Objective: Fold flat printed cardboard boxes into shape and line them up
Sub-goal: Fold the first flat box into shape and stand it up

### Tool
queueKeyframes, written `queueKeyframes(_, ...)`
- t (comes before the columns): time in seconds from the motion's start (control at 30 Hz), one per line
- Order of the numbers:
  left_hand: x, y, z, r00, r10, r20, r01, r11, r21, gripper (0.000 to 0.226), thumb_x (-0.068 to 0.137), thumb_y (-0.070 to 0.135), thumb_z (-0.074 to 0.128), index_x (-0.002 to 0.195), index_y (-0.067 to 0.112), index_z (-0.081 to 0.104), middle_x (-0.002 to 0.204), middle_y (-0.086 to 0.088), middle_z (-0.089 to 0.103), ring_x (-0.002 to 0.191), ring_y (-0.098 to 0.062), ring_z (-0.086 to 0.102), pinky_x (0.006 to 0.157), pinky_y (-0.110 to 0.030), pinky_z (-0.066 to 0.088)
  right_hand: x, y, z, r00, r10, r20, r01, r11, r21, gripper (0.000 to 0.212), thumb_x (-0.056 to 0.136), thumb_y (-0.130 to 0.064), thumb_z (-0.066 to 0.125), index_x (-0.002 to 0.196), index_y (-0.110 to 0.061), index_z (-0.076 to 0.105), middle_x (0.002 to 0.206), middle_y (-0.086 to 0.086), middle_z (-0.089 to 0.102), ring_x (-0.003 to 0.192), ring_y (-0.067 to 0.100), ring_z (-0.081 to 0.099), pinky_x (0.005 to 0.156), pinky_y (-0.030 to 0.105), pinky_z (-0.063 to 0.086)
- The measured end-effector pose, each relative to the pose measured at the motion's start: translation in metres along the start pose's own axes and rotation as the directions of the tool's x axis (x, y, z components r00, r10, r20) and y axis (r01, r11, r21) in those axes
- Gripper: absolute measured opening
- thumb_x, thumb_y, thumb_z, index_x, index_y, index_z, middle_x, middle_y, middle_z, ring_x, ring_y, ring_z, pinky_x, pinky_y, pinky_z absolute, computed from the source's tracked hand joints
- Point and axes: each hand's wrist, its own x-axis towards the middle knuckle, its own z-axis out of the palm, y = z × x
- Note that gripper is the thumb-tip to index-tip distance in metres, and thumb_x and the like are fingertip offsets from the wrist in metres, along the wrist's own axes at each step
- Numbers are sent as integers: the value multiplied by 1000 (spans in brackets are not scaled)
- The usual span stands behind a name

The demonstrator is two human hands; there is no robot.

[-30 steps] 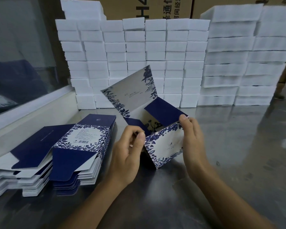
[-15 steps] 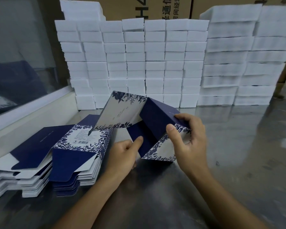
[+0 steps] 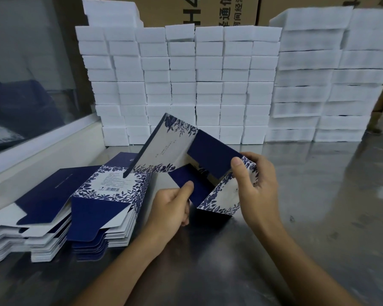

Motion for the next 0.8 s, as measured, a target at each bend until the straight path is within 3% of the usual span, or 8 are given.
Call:
queueKeyframes(0.13,4,0,-6,997,-41,-70,36,997,-65,59,99,30,54,43,17,38,40,-2,33,48,-21,38,43,-21,38,1,-1,-2,1000,4,7,-5,999,46,42,77,-70,51,104,-39,60,111,-9,63,112,13,57,100,45,46)
queueKeyframes(0.37,4,-2,-7,996,-29,-88,29,1000,-6,62,96,16,51,36,21,38,39,-1,34,38,-16,41,45,-23,40,0,-1,0,1000,-3,29,3,1000,13,50,75,-73,52,110,-37,60,113,-15,60,115,5,53,97,28,44)
queueKeyframes(0.57,8,1,-11,978,-138,-157,109,978,-179,51,97,30,54,50,12,44,42,-6,38,41,-20,43,44,-26,40,1,-3,-3,999,11,33,-14,997,80,45,79,-68,53,103,-32,65,105,-5,69,107,17,62,96,47,49)
queueKeyframes(0.8,8,1,-14,971,-93,-219,50,980,-194,43,93,11,50,52,9,41,40,-1,36,38,-16,36,46,-29,34,0,-5,-1,997,21,68,-26,997,76,51,79,-70,52,106,-29,66,107,-6,70,107,16,63,97,45,49)
